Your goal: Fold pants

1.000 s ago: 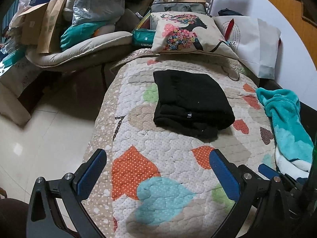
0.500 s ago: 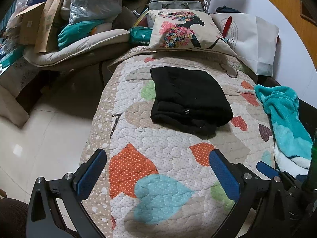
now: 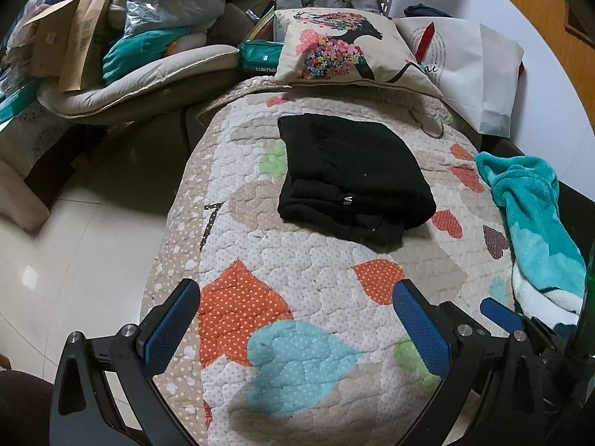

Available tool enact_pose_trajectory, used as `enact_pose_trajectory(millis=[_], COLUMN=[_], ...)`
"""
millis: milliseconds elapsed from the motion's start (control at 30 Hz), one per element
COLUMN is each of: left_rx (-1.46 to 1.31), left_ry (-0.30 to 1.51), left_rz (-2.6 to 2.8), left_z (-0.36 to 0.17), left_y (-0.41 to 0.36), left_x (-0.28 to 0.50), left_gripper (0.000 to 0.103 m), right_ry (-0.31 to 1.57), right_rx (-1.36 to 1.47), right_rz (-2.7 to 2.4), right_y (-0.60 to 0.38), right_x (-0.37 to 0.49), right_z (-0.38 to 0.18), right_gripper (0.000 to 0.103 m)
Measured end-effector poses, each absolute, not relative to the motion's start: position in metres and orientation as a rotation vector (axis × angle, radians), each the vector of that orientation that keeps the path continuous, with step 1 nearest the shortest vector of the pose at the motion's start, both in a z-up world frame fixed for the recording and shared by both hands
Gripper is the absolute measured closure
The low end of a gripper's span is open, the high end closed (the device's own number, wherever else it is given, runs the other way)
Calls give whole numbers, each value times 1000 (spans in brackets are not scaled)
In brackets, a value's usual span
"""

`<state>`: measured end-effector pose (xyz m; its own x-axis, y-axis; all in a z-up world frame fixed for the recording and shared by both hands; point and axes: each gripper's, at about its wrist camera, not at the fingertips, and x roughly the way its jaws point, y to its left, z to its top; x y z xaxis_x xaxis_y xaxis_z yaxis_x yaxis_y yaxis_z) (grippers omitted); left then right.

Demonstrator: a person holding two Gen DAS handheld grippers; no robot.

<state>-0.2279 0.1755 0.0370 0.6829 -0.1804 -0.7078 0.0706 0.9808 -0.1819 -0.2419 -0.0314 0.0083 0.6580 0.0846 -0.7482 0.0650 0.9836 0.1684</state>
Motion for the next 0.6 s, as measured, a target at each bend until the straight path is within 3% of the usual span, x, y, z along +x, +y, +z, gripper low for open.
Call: enact_pose_trajectory(millis=[600], left_rx=[-134], left_ry=[858], left_rz=[-129], left_z=[20], left_y=[172], left_x=[-218], left_gripper=[0], right_ry=[877], right_rx=[174], right_rz=[-14], right_y=[-36], right_x=[-241], right_z=[4], right_gripper=[21])
